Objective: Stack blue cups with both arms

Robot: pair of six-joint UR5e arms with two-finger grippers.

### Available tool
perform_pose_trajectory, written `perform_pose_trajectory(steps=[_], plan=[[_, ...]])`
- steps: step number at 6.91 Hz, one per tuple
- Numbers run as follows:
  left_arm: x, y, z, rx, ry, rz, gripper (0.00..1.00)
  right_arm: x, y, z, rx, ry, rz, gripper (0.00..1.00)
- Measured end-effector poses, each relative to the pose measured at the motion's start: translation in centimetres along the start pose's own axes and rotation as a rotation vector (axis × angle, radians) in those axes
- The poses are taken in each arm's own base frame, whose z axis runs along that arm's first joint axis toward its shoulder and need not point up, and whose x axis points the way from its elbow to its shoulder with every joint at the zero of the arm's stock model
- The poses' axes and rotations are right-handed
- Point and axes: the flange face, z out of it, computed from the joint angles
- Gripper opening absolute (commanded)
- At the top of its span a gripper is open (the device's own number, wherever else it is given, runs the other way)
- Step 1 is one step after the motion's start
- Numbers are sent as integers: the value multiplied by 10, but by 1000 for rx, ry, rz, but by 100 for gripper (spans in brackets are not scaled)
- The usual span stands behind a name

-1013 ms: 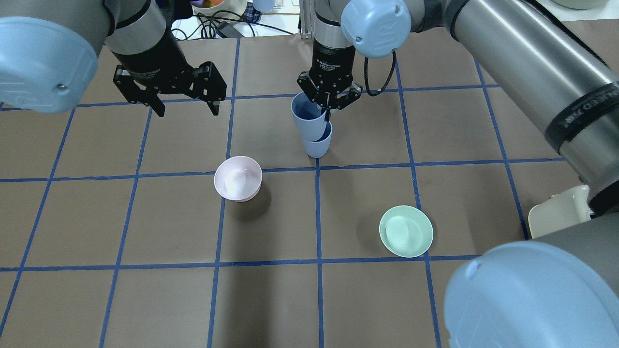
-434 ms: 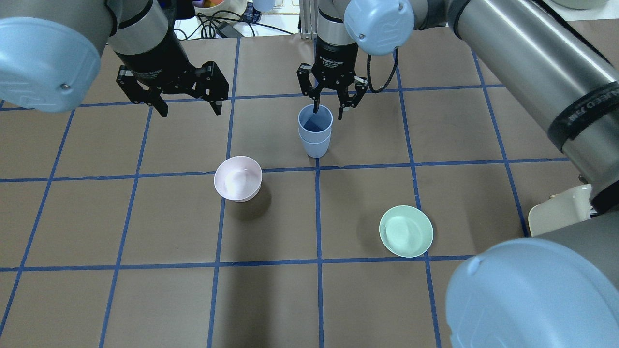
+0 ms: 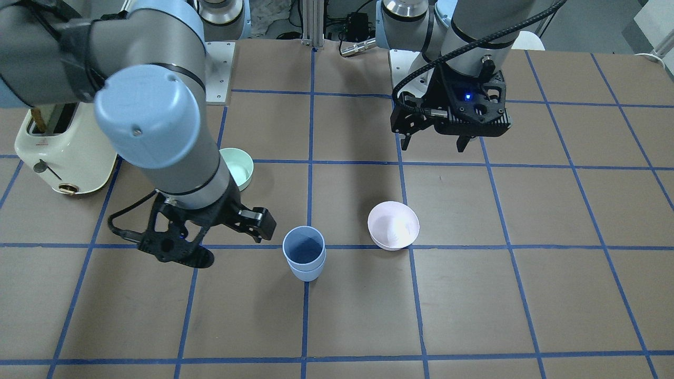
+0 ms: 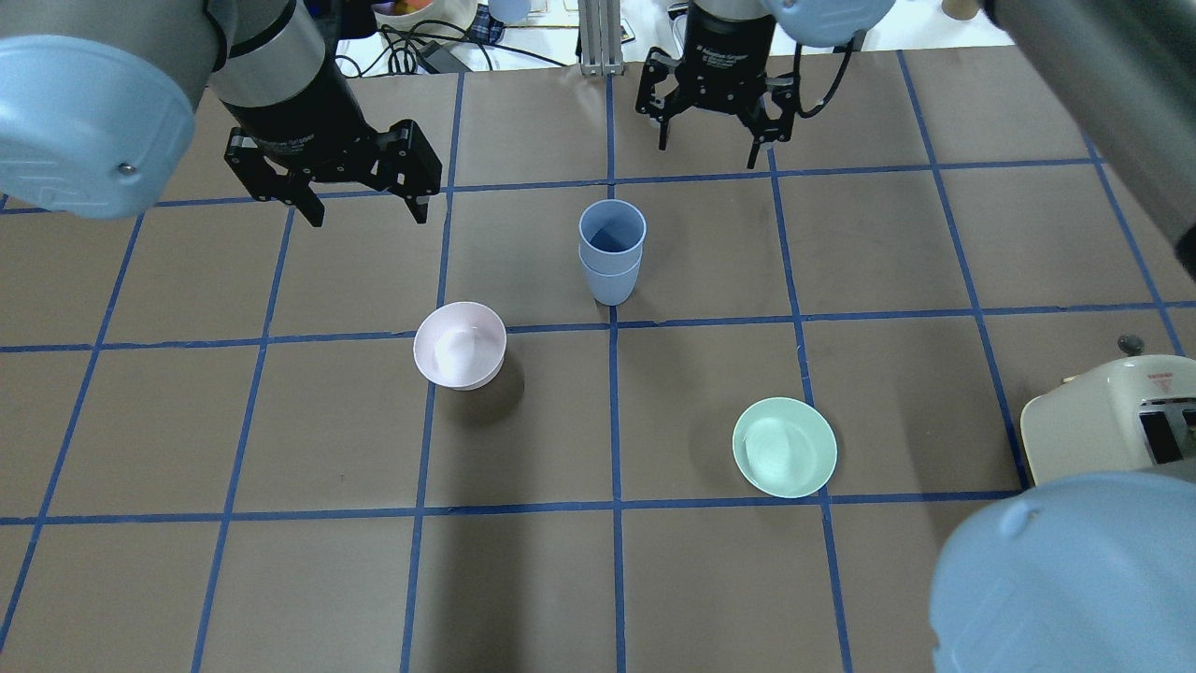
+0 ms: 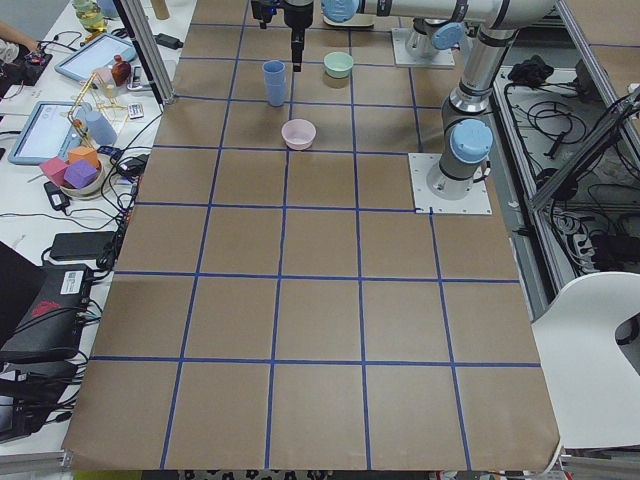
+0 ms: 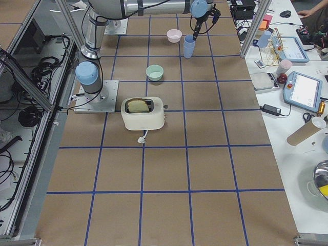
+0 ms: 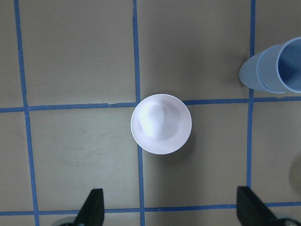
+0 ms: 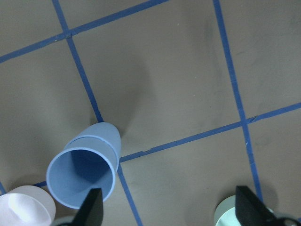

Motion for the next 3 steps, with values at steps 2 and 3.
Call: perform_pose_trajectory(steps=[2,3], plan=[[-1,1,0,1,-5,-3,100,51,-3,-32,38,1,-45,100],[-1,0,-1,2,-5,-5,100,73,3,-35,40,11,-48,100]])
